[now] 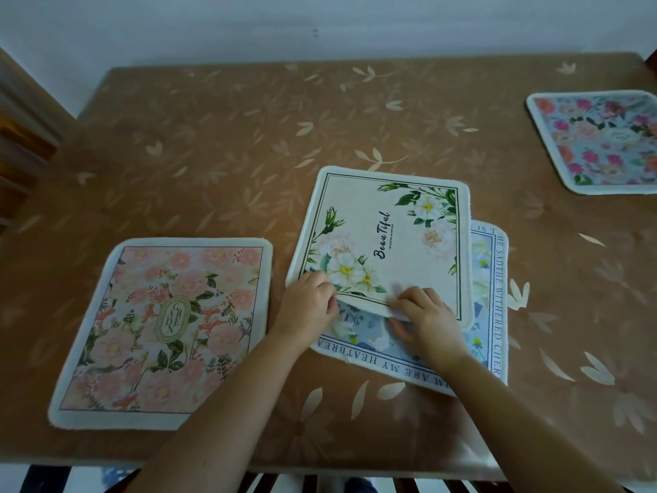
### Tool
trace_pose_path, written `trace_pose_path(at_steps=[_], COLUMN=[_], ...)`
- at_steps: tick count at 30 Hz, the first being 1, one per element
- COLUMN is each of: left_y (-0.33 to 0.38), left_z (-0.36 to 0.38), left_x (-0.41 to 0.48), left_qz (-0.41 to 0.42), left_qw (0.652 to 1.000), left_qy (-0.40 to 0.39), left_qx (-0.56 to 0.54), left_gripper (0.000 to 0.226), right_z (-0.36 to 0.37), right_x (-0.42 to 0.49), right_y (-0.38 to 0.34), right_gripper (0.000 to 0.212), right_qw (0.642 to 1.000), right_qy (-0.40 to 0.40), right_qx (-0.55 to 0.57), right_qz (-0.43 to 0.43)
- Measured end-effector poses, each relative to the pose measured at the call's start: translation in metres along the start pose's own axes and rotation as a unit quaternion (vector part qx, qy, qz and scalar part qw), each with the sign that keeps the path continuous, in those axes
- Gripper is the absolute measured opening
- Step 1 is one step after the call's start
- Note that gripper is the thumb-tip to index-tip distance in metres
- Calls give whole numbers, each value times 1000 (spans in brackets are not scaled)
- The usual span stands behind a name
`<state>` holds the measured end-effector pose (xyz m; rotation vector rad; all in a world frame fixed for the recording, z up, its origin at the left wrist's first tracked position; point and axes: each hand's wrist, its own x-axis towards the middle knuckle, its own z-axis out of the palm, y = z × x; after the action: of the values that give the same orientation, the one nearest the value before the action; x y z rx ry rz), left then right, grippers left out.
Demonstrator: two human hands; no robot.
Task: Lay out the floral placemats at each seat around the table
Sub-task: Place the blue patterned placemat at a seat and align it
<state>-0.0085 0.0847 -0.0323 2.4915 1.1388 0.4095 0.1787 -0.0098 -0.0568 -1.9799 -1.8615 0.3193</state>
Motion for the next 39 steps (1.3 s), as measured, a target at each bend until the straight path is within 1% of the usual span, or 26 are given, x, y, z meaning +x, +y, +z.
trace_pose_path(at_steps=[5, 10, 17, 21, 26, 31, 37, 39], left_y=[-15, -41, -105, -150, -207, -257, -277, -269], left_z=[-27, -52, -84, -101, -121, -136, -133, -127], left_x=[2, -9, -39, -54, -69, -94, -120, -124], left_qz=[6, 16, -24, -22, -33, -62, -82, -98], left_qw=[999, 997, 996, 995, 994, 992, 993, 991], left_qy=[26, 57, 85, 91, 102, 104, 78, 84], left_qx=[26, 48, 32, 34, 38, 43, 38, 16], left_gripper=[9, 9, 4, 7, 7, 6, 6, 12], right_z=[9, 22, 57, 82, 109, 137, 152, 148], right_x=[14, 32, 58, 74, 101, 120, 119, 113], right_y=[-23, -58, -122, -161, -207, -251, -272, -269], right_gripper=[13, 13, 8, 5, 7, 7, 14, 18], right_qw=[999, 997, 996, 997, 997, 997, 998, 999], right_qy=[32, 52, 78, 72, 63, 52, 31, 24], right_qx=[34, 45, 38, 31, 39, 45, 50, 39], right_qz=[-16, -20, -26, -26, -35, -48, -28, -15])
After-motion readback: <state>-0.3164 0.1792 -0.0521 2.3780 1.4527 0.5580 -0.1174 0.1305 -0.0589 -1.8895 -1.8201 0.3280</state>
